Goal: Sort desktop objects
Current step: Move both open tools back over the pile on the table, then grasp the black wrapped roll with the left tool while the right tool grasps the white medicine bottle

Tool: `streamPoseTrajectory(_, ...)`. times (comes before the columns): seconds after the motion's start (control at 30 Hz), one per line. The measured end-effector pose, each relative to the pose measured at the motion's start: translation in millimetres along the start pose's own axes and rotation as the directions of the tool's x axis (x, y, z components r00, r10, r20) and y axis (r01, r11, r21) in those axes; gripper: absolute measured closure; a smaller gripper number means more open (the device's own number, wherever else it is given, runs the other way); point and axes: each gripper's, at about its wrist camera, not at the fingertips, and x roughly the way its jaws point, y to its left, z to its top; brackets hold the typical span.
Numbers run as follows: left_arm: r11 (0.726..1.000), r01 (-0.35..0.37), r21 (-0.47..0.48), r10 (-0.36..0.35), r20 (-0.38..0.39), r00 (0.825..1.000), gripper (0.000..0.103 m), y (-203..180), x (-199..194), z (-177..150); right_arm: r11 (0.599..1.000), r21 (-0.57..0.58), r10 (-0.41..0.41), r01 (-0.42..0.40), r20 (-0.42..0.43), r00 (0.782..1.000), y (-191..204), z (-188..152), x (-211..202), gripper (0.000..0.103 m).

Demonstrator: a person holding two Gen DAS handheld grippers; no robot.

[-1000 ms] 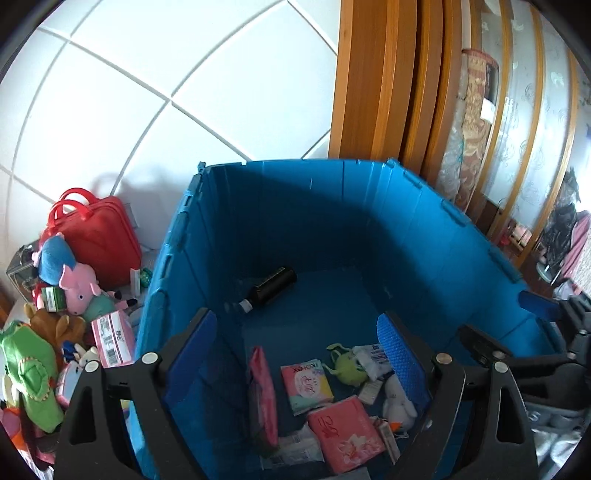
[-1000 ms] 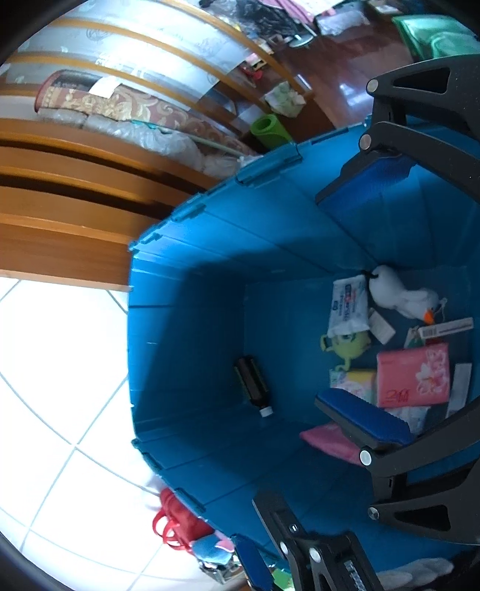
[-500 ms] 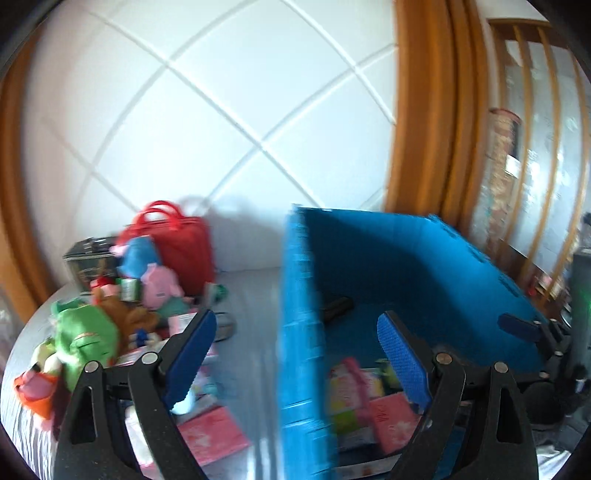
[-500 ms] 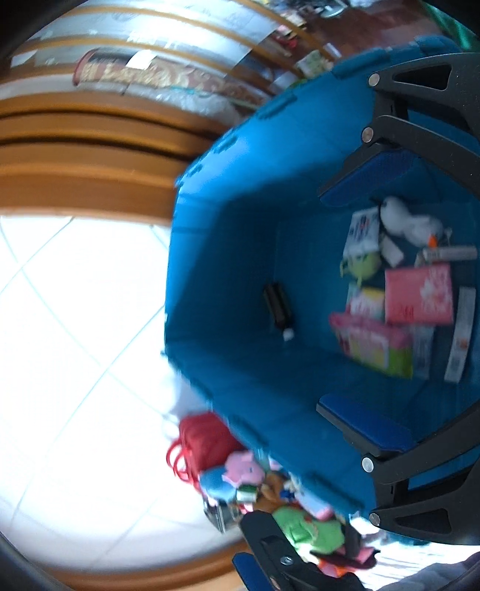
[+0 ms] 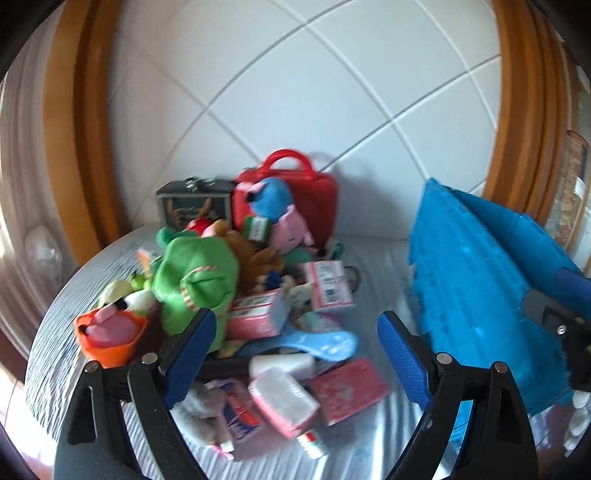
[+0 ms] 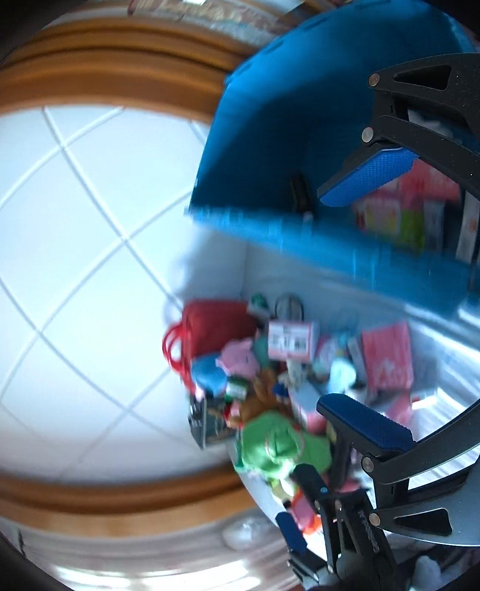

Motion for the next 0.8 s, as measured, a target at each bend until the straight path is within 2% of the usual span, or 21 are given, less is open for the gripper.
streamPoseTrajectory(0.17, 0.998, -0.063, -0.017, 0.063, -0.005, 0.998, 0.013, 59, 3, -25, 0.995, -0.053, 0.089, -0.090, -0.017, 0.996, 55, -10, 16, 0.000)
streamPoseTrajectory(0.3, 0.995, -0.087, -0.046, 0.084, -0.070, 0.994, 0.013, 102, 19, -52, 0.988, -0.061, 0.133, -0.140, -0.104, 0.986, 88, -32, 48, 0.000)
streamPoseTrajectory(0.4, 0.992, -0.119, -0.043, 0.111, -0.157, 0.981, 0.013, 129, 37, -78, 0.989, -0.053, 0.126, -0.137, -0.180, 0.976, 102, -54, 74, 0.000)
streamPoseTrajectory(0.53, 0.989, -0.144, -0.023, 0.134, -0.237, 0.962, 0.013, 155, 55, -110, 0.991, -0.018, 0.122, -0.133, -0.289, 0.950, 110, -89, 105, 0.000)
streamPoseTrajectory(0.67, 0.992, -0.115, -0.049, 0.094, -0.307, 0.947, 0.013, 168, 73, -135, 0.995, -0.008, 0.094, -0.103, -0.354, 0.930, 113, -118, 124, 0.000)
streamPoseTrajectory(0.8, 0.997, -0.080, -0.008, 0.072, -0.346, 0.935, 0.013, 174, 84, -151, 0.997, 0.030, 0.078, -0.072, -0.384, 0.920, 114, -135, 134, 0.000)
